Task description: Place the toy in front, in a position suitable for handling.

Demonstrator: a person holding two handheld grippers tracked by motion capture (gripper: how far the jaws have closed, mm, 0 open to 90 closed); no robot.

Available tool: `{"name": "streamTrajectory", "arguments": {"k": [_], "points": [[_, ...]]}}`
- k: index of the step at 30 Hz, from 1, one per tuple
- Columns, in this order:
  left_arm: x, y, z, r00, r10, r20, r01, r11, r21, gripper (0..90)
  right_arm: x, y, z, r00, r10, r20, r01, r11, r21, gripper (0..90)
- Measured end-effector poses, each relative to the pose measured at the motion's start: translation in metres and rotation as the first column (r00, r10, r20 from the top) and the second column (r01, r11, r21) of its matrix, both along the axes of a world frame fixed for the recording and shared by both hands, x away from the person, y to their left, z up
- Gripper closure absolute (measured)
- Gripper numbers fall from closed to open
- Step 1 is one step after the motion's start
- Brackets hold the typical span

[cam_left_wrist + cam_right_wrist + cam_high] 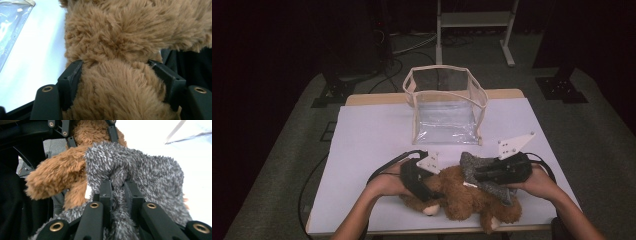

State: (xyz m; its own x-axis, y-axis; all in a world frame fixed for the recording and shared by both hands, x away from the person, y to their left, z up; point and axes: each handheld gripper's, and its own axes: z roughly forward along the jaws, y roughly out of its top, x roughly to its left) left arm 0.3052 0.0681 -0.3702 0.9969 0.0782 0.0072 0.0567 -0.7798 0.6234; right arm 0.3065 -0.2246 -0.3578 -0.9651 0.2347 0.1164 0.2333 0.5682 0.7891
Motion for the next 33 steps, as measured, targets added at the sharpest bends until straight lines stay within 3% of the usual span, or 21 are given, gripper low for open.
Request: {"name": "streamTrajectory", "arguments": {"k": [2, 7, 11, 15, 19, 24, 26, 29, 32, 33], "points": [[0.000, 0.002, 0.000, 1.0000, -0.004, -0.001, 0.004, 1.0000, -0.001, 32.4, -0.001, -0.004, 0.004, 0.9999, -0.003, 0.011, 0.003, 1.0000, -0.001, 77.8], [0.002, 0.001, 0.000, 0.9999, 0.001, -0.011, -0.001, 0.9999, -0.014, 31.4, -0.003, -0.005, -0.003, 0.9999, -0.002, -0.017, 0.002, 1.0000, 0.008, 77.8], [0.006, 0.000, 0.000, 0.9993, 0.023, -0.028, -0.024, 0.9993, -0.029, 21.9, -0.001, -0.004, -0.008, 0.9995, 0.002, -0.030, -0.001, 1.0000, 0.007, 77.8], [0.011, -0.002, -0.005, 0.9975, 0.061, -0.037, -0.061, 0.9981, -0.010, 11.8, -0.001, -0.001, -0.008, 0.9995, 0.008, -0.030, -0.008, 1.0000, -0.002, 77.8], [0.013, -0.010, -0.007, 0.9982, 0.048, -0.037, -0.047, 0.9987, 0.021, 10.6, 0.000, 0.002, -0.009, 0.9993, 0.011, -0.036, -0.011, 0.9999, -0.002, 77.8], [0.015, -0.022, -0.009, 0.9991, 0.005, -0.042, -0.002, 0.9976, 0.069, 20.2, 0.003, 0.003, -0.010, 0.9992, 0.010, -0.038, -0.009, 1.0000, 0.003, 77.8], [0.015, -0.023, -0.006, 0.9999, -0.007, -0.015, 0.008, 0.9974, 0.072, 30.3, 0.004, 0.002, -0.011, 0.9992, 0.007, -0.040, -0.007, 1.0000, 0.005, 77.8], [0.016, -0.019, -0.001, 0.9998, -0.002, 0.017, 0.001, 0.9994, 0.034, 46.0, 0.009, 0.000, -0.010, 0.9990, -0.003, -0.044, 0.004, 0.9998, 0.022, 77.7], [0.021, -0.014, 0.003, 0.9990, 0.017, 0.042, -0.017, 0.9998, -0.007, 50.8, 0.015, -0.001, -0.006, 0.9990, -0.015, -0.041, 0.016, 0.9996, 0.025, 77.8], [0.024, -0.014, 0.005, 0.9975, 0.024, 0.066, -0.023, 0.9996, -0.016, 51.8, 0.019, -0.001, -0.003, 0.9992, -0.019, -0.036, 0.019, 0.9996, 0.021, 77.7]]}}
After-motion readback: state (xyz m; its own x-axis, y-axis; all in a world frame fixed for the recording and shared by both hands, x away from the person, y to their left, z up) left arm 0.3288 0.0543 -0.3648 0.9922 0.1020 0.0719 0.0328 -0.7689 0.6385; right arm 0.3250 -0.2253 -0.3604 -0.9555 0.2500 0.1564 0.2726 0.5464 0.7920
